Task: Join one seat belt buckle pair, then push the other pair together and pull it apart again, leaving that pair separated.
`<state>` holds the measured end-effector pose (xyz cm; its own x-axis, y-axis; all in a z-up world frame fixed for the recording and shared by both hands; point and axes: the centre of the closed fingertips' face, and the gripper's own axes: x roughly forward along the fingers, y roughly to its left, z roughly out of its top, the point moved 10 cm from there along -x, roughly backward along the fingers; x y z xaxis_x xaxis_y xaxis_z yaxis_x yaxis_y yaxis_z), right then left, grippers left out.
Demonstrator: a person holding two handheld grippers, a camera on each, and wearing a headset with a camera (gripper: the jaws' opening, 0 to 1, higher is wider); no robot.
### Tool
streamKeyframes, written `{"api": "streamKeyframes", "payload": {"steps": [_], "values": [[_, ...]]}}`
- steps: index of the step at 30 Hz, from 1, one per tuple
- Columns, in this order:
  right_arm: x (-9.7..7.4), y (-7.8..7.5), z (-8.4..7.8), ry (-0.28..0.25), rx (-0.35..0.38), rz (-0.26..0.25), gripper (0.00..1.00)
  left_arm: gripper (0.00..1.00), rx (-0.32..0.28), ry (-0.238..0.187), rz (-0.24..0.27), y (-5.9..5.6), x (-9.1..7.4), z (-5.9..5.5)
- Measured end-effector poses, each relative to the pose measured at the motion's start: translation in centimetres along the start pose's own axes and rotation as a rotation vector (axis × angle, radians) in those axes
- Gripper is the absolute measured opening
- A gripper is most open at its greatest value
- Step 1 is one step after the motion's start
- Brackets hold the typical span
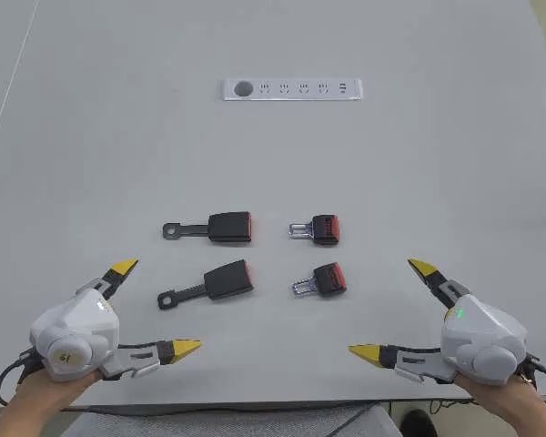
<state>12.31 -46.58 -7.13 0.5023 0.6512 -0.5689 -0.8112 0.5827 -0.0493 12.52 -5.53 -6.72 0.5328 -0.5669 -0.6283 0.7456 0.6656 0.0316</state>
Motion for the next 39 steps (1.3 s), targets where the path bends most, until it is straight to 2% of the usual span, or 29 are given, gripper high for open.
{"api": "streamKeyframes", "payload": {"steps": [3, 5, 14, 23, 25, 32, 39], "values": [[0.0, -0.3, 0.1, 0.007, -0.015, 0.009, 0.99, 0.96, 0.008, 0.011, -0.002, 0.1, 0.0, 0.7], [0.0, -0.4, 0.2, 0.019, -0.032, 0.020, 0.98, 0.94, 0.019, 0.029, -0.005, 0.2, 0.0, 0.8], [0.1, -1.2, 0.7, 0.041, -0.063, 0.047, 0.96, 0.92, 0.035, 0.049, -0.028, 0.2, 0.7, 0.8], [0.0, -1.0, 0.4, 0.036, -0.049, 0.038, 0.98, 0.94, 0.010, 0.036, -0.021, -0.2, 0.1, 0.5], [-0.1, -0.9, 0.4, 0.035, -0.042, 0.037, 0.99, 0.95, 0.006, 0.036, -0.018, 0.0, 0.2, 0.0], [-0.1, -0.6, 0.3, 0.029, -0.027, 0.029, 0.99, 0.96, -0.003, 0.022, -0.008, 0.1, 0.0, 0.3], [-0.2, -0.7, 0.2, 0.022, -0.015, 0.015, 0.99, 0.97, -0.016, 0.006, 0.004, 0.4, -0.1, 0.2]]}}
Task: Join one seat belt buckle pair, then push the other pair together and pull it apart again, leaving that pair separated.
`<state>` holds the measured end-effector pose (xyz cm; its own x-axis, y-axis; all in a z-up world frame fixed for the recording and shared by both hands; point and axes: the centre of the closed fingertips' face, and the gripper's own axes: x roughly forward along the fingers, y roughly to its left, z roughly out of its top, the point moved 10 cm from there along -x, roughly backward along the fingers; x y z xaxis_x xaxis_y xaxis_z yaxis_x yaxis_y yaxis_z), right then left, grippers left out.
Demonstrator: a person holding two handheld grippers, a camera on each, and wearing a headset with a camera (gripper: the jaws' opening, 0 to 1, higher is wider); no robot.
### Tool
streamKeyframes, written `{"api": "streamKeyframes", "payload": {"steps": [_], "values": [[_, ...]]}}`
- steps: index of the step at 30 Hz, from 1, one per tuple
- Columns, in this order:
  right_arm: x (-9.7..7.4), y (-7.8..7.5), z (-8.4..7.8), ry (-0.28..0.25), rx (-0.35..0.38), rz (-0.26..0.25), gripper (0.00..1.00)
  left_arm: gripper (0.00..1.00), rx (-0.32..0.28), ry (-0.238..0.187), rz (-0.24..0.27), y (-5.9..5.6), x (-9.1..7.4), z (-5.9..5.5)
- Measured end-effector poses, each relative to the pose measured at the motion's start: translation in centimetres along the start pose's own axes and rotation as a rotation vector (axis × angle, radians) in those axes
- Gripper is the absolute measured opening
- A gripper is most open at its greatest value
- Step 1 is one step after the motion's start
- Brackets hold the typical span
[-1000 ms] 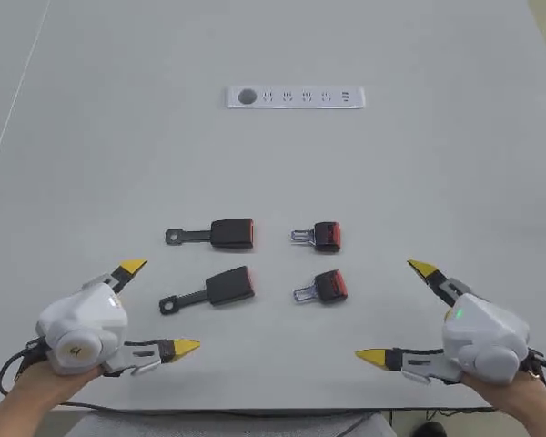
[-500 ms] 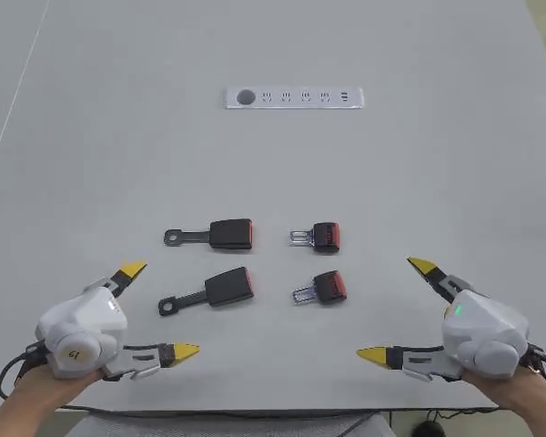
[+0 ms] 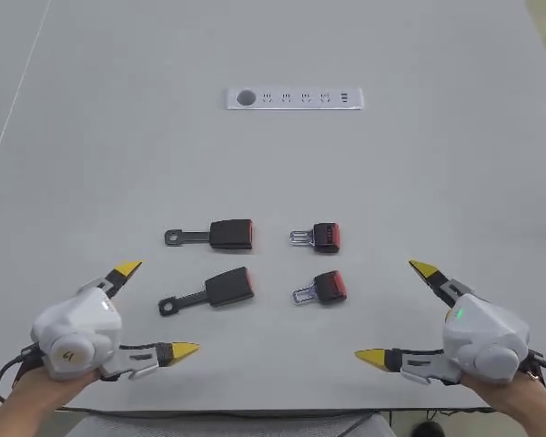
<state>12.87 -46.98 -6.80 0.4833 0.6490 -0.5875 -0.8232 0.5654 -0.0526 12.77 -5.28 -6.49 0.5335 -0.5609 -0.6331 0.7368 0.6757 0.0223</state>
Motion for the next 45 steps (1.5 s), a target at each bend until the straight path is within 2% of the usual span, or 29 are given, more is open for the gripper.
{"api": "streamKeyframes", "payload": {"steps": [24, 31, 41, 45], "values": [[-0.3, 0.0, -0.3, -0.004, 0.012, -0.017, 0.99, 1.00, -0.016, -0.023, 0.013, 0.0, -0.2, 0.2], [-0.3, -0.1, -0.2, 0.001, 0.005, -0.017, 0.99, 1.00, -0.012, -0.021, 0.010, 0.3, 0.0, -0.1], [-0.2, -1.0, 0.2, 0.002, -0.024, -0.011, 0.99, 1.00, 0.011, -0.016, 0.005, 0.6, 0.2, 0.8], [-0.1, -1.5, 0.4, 0.000, -0.045, -0.003, 0.98, 1.00, 0.030, 0.006, -0.013, 0.7, 0.7, 1.0]]}}
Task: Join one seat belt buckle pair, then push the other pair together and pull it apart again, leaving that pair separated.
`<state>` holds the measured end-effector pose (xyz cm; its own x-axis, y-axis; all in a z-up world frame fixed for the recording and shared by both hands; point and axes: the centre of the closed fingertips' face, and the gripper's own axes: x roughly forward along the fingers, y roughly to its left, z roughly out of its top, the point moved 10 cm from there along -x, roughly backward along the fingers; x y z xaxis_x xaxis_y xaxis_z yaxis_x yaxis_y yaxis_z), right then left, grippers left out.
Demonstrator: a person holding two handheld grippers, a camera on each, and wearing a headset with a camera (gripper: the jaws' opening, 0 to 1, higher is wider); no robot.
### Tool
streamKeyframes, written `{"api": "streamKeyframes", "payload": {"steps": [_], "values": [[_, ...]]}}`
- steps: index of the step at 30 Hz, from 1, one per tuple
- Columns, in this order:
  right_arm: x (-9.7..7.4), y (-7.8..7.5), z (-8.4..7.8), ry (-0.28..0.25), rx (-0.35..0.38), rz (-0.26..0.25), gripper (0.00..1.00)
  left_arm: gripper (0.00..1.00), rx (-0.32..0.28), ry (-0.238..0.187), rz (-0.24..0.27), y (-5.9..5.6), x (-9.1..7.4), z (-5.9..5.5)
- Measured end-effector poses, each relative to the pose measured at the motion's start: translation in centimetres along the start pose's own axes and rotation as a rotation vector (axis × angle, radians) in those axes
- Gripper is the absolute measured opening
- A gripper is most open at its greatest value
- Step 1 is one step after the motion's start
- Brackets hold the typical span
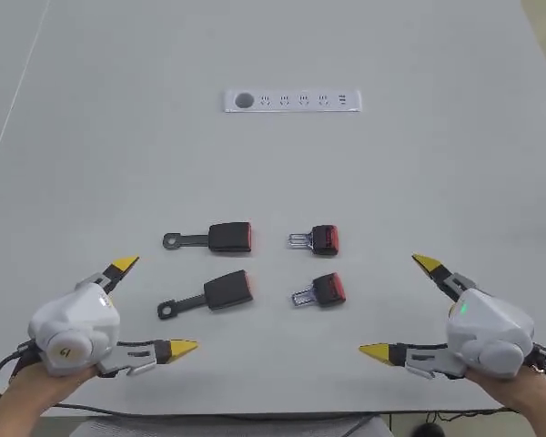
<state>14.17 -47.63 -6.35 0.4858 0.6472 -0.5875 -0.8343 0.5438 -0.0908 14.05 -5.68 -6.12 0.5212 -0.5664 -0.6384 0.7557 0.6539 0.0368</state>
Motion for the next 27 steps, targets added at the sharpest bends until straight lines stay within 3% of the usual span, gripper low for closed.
{"api": "streamKeyframes", "payload": {"steps": [15, 27], "values": [[1.1, -1.4, 0.8, 0.051, -0.149, 0.103, 0.85, 0.90, 0.075, 0.079, -0.081, 0.1, 1.9, 1.2], [2.5, -1.7, 1.1, 0.107, -0.243, 0.198, 0.71, 0.74, 0.136, 0.151, -0.146, 0.2, 4.1, 1.7]]}}
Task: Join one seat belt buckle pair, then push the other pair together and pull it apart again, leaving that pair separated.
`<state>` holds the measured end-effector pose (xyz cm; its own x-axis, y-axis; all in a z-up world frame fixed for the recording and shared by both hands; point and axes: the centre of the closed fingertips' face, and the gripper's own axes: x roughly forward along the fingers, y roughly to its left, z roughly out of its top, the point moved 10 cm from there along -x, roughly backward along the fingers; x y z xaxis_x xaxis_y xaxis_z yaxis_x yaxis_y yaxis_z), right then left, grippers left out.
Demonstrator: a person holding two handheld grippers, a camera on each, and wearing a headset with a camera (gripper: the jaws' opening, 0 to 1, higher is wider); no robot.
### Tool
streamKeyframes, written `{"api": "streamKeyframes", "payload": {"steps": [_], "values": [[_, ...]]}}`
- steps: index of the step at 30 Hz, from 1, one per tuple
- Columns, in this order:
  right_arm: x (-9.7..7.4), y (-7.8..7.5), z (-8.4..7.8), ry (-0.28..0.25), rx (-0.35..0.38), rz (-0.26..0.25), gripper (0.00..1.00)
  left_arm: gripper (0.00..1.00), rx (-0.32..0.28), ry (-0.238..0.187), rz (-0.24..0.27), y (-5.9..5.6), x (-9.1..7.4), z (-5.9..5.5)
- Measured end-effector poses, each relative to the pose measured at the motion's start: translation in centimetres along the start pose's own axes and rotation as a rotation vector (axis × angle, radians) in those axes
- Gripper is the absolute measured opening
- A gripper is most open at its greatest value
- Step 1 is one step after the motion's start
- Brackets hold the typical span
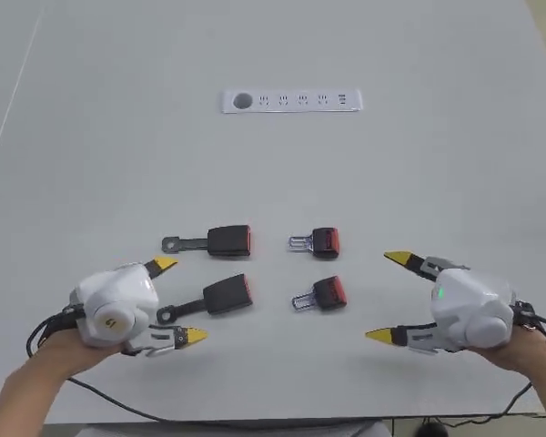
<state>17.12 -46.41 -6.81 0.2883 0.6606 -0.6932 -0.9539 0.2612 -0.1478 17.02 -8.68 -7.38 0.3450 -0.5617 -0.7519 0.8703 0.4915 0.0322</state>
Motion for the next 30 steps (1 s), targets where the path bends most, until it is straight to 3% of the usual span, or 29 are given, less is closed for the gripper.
{"api": "streamKeyframes", "payload": {"steps": [7, 15, 19, 30], "values": [[1.0, -0.7, 0.3, 0.024, -0.072, 0.059, 0.63, 0.66, 0.031, 0.074, -0.051, -0.2, 1.6, 0.6], [2.5, -1.2, 0.5, 0.047, -0.124, 0.134, 0.53, 0.56, 0.051, 0.147, -0.088, 0.2, 3.4, 0.1], [3.2, -1.5, 0.8, 0.058, -0.147, 0.172, 0.50, 0.52, 0.058, 0.166, -0.102, 0.2, 3.8, 1.0], [5.1, -1.7, 1.3, 0.081, -0.189, 0.251, 0.42, 0.43, 0.097, 0.207, -0.142, 0.4, 5.1, 1.9]]}}
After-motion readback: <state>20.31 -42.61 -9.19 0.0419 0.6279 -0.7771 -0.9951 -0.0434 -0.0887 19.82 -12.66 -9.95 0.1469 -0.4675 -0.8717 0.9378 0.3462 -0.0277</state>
